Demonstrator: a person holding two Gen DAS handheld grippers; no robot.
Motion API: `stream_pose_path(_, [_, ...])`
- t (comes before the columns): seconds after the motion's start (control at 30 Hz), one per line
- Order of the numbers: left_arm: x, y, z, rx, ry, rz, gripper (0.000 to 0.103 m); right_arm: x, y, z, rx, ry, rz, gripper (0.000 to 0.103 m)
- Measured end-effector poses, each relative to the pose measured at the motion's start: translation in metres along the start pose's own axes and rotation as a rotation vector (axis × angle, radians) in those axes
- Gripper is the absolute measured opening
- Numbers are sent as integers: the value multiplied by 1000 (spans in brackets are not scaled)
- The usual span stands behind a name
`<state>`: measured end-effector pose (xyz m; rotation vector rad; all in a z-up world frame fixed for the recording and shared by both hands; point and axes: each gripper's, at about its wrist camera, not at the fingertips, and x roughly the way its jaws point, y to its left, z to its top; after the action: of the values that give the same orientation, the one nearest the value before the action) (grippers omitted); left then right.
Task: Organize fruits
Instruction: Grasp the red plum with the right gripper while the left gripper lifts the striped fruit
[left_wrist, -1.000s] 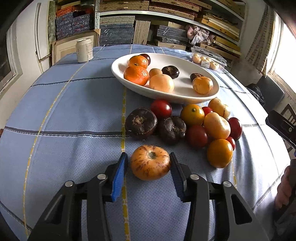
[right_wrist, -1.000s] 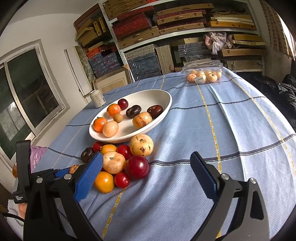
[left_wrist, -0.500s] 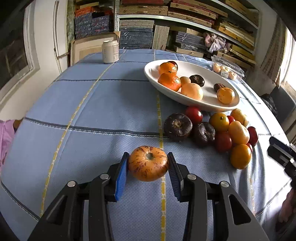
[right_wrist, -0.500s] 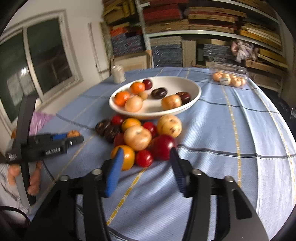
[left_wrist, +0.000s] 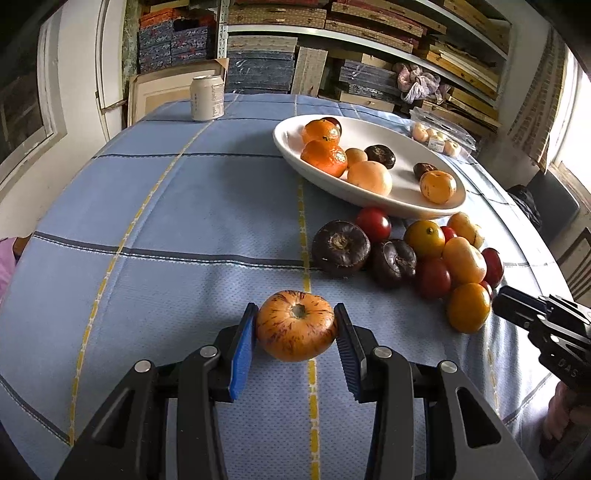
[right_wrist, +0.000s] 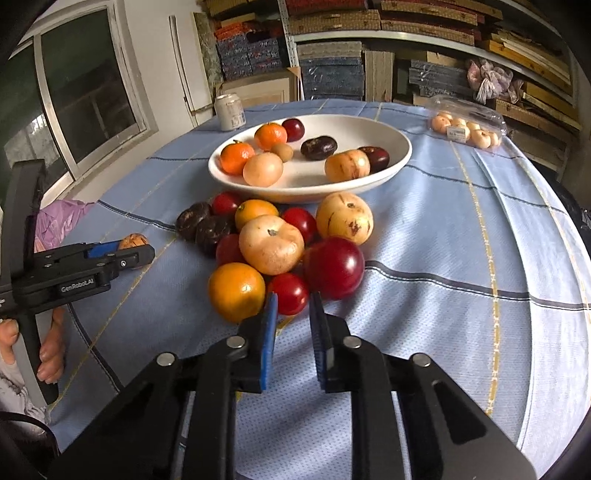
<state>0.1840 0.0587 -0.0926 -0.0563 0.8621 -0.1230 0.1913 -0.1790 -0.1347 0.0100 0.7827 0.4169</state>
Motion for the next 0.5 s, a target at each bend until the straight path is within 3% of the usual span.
stream_pose_path(0.17, [0, -2, 0, 7, 0, -6, 42, 10, 4, 6, -1, 23, 8, 20])
stream_pose_path(0.4, [1, -3, 0, 13, 4, -12, 42, 26, 4, 15, 7, 48, -10, 35])
stream_pose_path(0.5, [2, -3, 0, 10, 7, -14, 42, 29, 3, 15, 13, 59, 7, 36])
